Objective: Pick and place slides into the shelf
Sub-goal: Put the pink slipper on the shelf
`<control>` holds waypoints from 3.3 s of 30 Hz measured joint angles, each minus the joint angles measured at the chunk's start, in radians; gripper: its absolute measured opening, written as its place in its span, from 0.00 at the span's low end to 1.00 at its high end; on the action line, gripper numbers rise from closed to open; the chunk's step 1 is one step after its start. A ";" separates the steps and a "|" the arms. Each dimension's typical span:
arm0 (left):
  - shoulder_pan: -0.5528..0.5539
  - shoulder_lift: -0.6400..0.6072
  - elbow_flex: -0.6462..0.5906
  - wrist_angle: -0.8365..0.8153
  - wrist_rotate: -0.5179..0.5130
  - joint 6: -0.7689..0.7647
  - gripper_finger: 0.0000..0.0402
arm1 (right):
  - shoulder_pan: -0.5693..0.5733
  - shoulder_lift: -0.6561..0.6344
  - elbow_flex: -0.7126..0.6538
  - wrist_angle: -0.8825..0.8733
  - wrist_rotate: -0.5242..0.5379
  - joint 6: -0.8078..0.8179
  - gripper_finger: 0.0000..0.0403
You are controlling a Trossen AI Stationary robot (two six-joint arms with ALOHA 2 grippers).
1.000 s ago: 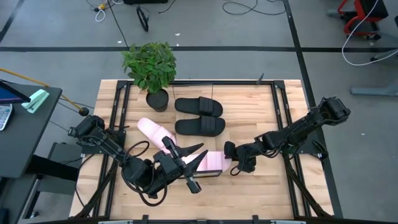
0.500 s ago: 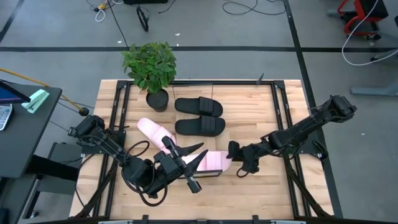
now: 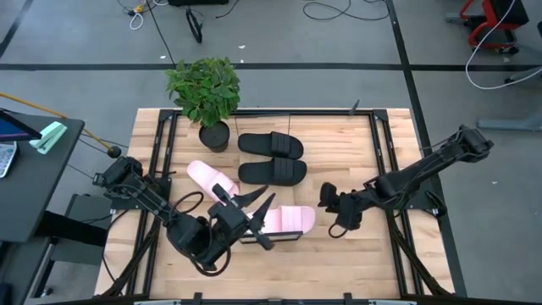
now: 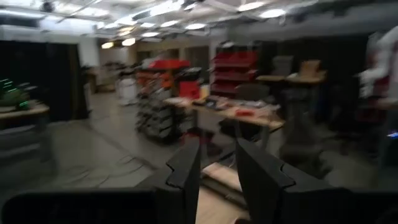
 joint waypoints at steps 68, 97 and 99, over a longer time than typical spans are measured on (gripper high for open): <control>0.874 -0.740 -0.854 -1.667 1.437 -1.256 0.09 | -0.152 -0.121 0.000 0.218 0.063 0.234 0.41; 1.012 -0.556 -0.853 -1.685 1.553 -1.113 0.55 | -0.080 -0.119 0.001 0.206 0.063 0.399 0.38; 1.012 -0.521 -0.853 -1.696 1.553 -1.100 0.55 | -0.080 -0.119 0.001 0.197 0.063 0.401 0.38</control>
